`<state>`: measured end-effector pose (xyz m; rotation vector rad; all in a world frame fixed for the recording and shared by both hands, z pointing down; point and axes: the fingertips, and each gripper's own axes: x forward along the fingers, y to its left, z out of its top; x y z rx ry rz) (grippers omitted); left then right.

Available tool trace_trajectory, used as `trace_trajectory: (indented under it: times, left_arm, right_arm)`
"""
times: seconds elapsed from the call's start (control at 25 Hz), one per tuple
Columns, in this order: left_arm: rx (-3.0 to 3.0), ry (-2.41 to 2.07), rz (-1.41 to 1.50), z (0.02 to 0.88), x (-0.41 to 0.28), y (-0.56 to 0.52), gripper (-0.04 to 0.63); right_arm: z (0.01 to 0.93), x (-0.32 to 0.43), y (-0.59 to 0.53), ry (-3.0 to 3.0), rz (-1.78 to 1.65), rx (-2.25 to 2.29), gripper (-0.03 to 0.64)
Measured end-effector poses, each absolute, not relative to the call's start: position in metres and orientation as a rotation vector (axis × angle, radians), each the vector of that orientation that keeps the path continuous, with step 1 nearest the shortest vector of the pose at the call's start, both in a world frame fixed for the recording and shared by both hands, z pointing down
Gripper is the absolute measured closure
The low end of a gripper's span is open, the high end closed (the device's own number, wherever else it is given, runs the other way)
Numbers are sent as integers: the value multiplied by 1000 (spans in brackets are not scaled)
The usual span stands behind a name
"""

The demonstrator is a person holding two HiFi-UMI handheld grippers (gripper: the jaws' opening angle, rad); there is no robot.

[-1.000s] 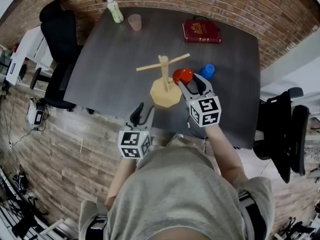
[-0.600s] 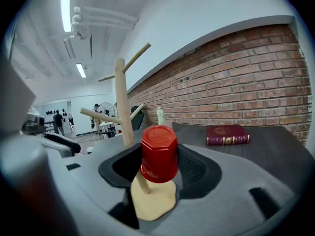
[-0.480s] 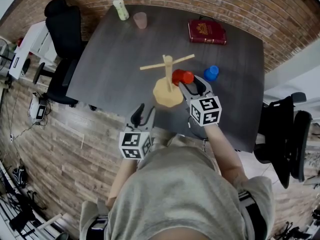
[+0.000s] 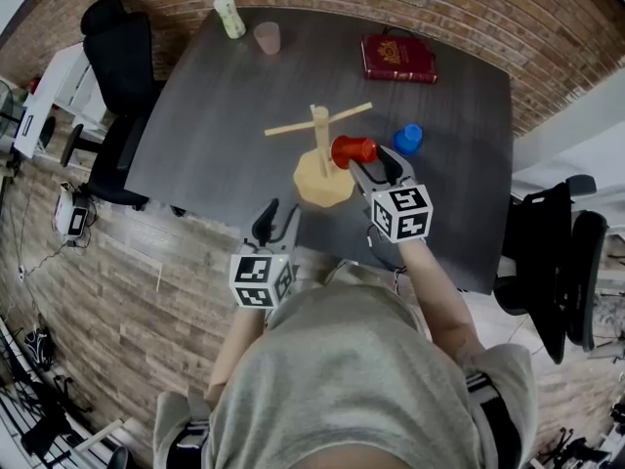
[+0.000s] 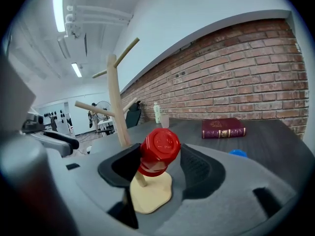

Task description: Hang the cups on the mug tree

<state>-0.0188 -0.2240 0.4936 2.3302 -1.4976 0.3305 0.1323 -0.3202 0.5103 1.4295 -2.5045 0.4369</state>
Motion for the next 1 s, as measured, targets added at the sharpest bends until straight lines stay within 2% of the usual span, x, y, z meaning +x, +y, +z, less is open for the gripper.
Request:
trace_trajectory:
  times: [0.52, 1.0]
  left_arm:
    - [2365, -1465, 327, 493, 1, -231, 430]
    - [2344, -1459, 343, 504, 15, -241, 430]
  right_arm:
    - [512, 154, -311, -2499, 450, 1446, 366]
    - [519, 205, -324, -2415, 385, 1546, 367]
